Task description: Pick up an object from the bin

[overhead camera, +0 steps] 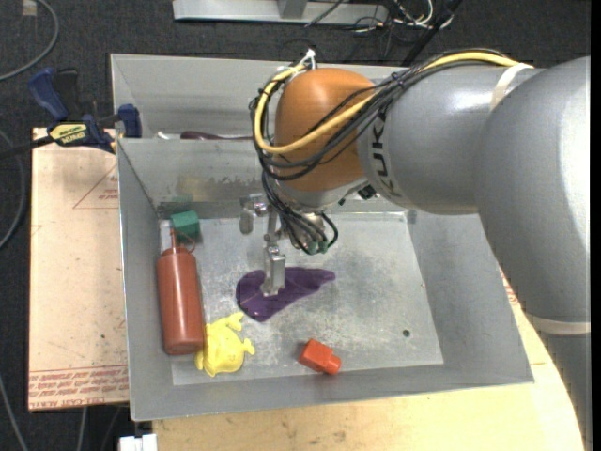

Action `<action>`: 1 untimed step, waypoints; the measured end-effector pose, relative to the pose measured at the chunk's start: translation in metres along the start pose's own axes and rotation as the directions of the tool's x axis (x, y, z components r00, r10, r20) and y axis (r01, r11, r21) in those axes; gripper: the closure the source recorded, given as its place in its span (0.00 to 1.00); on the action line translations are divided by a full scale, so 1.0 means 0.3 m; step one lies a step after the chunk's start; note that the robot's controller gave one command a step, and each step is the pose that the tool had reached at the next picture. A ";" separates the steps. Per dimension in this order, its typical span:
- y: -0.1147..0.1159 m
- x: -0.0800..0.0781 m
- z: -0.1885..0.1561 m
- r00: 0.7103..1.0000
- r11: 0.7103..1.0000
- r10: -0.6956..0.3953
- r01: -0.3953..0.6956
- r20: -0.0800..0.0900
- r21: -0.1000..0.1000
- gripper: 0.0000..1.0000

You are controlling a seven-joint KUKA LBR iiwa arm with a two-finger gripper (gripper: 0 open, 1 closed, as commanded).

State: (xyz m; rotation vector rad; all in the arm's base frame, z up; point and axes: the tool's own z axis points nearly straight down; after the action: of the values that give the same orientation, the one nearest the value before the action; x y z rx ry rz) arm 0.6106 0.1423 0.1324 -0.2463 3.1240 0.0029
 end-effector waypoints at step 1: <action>-0.059 0.153 0.207 1.000 1.000 -0.017 0.017 -0.003 -0.003 1.00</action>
Offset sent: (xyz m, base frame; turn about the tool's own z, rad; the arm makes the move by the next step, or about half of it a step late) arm 0.0000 0.0000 0.0000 0.0000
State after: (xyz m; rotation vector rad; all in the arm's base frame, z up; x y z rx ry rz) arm 0.5685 0.1178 0.0699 -0.2737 3.1250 0.0078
